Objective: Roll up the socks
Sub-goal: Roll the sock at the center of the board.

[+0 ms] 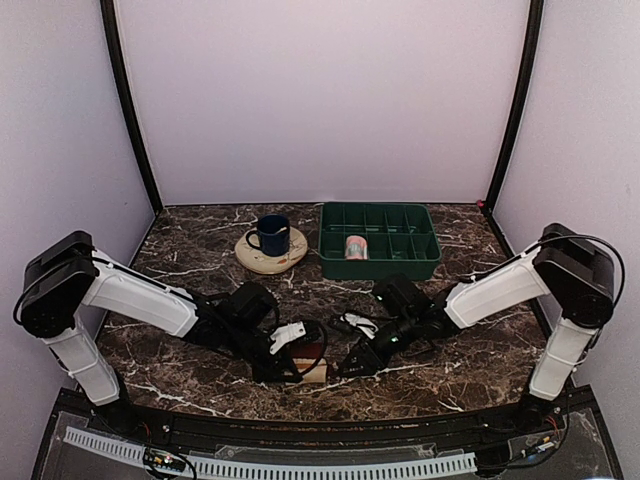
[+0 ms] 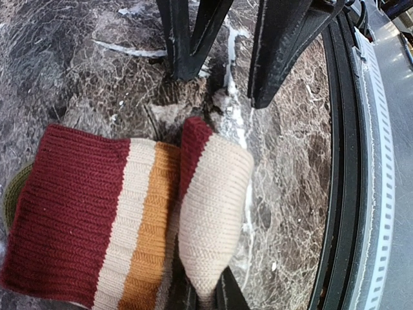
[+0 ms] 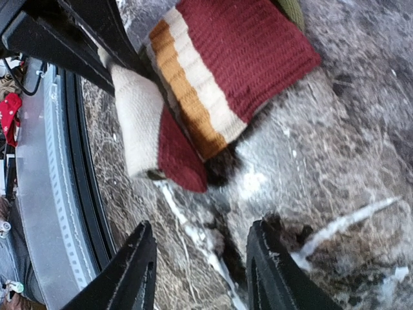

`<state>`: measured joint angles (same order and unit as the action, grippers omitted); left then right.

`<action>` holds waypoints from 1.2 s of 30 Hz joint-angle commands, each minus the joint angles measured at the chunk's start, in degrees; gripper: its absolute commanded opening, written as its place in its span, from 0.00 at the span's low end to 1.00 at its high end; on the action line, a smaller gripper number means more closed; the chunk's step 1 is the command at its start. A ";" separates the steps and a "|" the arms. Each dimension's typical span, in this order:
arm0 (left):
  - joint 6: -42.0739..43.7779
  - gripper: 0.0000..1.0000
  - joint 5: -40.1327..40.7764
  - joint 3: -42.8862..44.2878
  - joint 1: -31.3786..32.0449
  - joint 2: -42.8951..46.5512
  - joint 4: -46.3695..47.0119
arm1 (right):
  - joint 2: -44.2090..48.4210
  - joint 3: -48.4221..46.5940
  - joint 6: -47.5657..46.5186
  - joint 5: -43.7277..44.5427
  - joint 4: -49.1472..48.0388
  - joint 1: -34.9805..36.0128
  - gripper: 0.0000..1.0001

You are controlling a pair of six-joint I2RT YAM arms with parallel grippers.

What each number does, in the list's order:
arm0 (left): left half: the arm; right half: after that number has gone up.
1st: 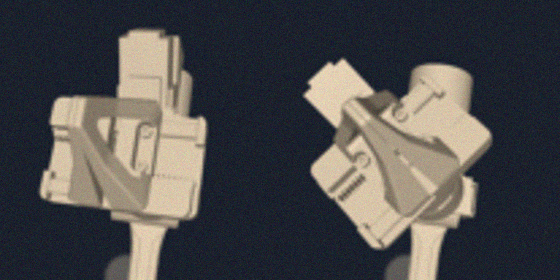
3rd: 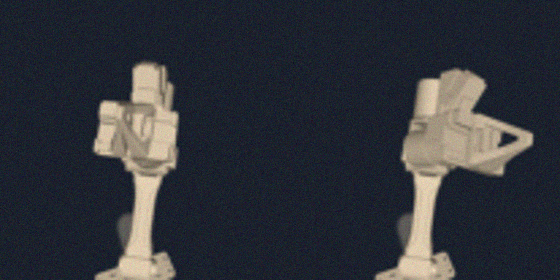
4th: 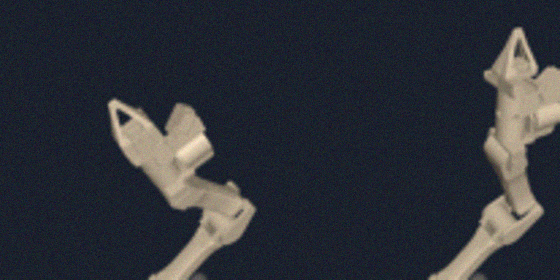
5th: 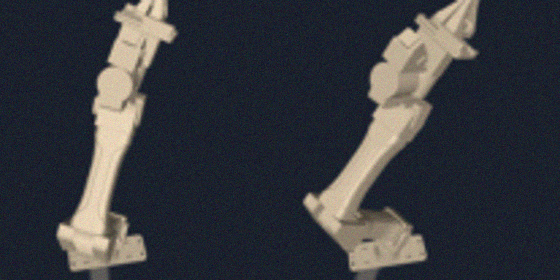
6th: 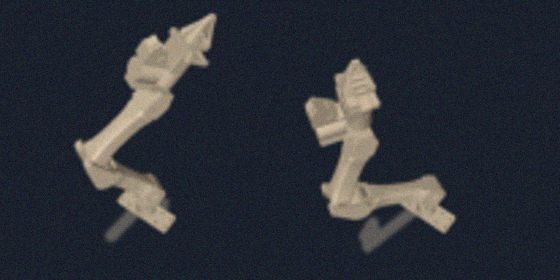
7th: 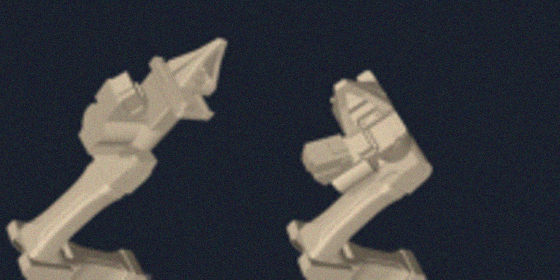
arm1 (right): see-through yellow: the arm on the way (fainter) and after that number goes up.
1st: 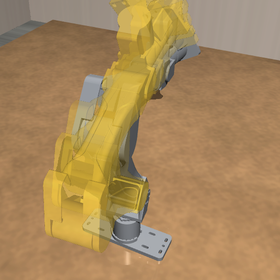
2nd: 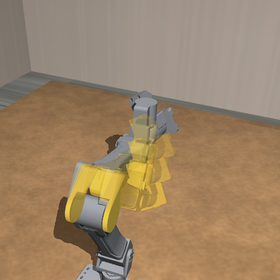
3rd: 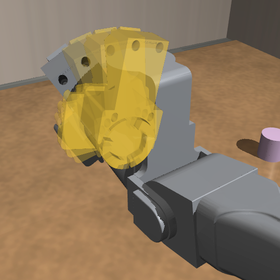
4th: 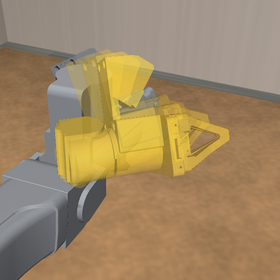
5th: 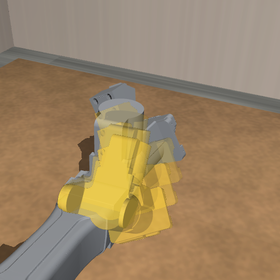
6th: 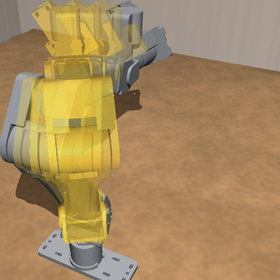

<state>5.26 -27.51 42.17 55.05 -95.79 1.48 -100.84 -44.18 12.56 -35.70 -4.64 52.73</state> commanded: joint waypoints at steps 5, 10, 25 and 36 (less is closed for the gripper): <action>-1.26 0.00 -2.33 0.37 -1.46 -1.77 -5.83 | 7.12 3.87 -0.61 8.33 -3.47 0.97 0.48; -1.17 0.00 -6.61 2.32 -2.68 -4.05 -8.25 | 11.28 4.77 -4.33 21.04 -1.62 6.10 0.47; 0.02 0.00 -20.12 8.22 -8.17 -11.87 -17.57 | 12.08 2.56 -16.56 50.67 -1.40 23.95 0.49; 1.79 0.00 -22.74 10.64 -9.02 -15.36 -21.68 | 4.17 -5.01 -24.78 53.27 1.29 27.05 0.51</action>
<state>5.58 -51.66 53.54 46.11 -108.92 -13.45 -94.28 -46.11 -8.43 15.88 -3.97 78.76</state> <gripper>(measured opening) 0.097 0.508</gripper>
